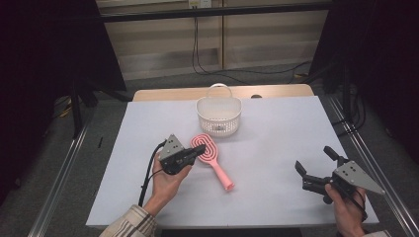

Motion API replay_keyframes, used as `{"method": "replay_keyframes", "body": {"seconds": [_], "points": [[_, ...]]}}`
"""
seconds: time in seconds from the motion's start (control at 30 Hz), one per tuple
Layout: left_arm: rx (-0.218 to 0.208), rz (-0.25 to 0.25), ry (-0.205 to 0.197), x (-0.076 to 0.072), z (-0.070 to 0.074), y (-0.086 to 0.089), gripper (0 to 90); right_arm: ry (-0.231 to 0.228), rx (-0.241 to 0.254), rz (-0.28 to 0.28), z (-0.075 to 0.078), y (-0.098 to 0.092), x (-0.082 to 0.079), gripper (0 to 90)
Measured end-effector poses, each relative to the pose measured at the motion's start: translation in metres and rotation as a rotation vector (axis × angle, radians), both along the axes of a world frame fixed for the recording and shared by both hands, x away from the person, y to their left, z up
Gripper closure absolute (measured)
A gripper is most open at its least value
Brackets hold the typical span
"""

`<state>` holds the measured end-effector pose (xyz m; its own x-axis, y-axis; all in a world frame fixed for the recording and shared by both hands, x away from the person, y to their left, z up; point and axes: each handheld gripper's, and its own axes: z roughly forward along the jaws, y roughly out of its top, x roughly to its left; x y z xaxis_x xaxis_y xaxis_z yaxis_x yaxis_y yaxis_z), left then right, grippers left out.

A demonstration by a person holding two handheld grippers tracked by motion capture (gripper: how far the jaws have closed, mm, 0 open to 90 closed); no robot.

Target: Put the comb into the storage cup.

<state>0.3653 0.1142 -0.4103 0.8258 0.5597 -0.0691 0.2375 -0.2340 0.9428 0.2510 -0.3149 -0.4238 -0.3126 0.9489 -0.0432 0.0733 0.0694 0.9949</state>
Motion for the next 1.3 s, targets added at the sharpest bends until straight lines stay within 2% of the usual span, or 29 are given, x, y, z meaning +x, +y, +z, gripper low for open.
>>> {"method": "replay_keyframes", "body": {"seconds": [0.1,0.2,0.3,0.47,0.6,0.77,1.1,1.13,1.3], "points": [[0.015,-0.012,0.014,0.0,-0.002,-0.002,90.0,0.0,-0.001,0.001,0.0,0.0,0.0,0.0],[0.02,-0.004,0.05,0.001,-0.006,-0.004,90.0,0.0,0.0,0.001,0.0,0.0,0.0,0.0],[0.021,-0.004,0.065,0.001,-0.007,-0.007,90.0,-0.001,-0.001,0.001,0.0,0.0,0.0,0.0],[0.039,-0.023,0.108,-0.002,-0.011,-0.015,90.0,-0.002,-0.003,0.0,0.0,0.0,0.0,0.0],[0.036,-0.014,0.119,-0.001,-0.011,-0.015,90.0,-0.001,-0.003,0.003,0.0,0.0,-0.001,0.0],[0.057,-0.019,0.143,-0.002,-0.013,-0.021,90.0,-0.002,-0.004,0.004,0.0,0.0,0.0,0.0],[0.074,-0.055,0.167,-0.001,-0.013,-0.048,90.0,0.001,-0.006,0.002,0.0,0.0,0.0,0.0],[0.088,-0.067,0.177,-0.001,-0.014,-0.053,90.0,0.001,-0.006,0.005,0.0,0.001,-0.001,0.0],[0.104,-0.087,0.192,-0.002,-0.016,-0.062,90.0,-0.002,-0.002,0.005,0.0,0.0,0.0,0.0]]}}
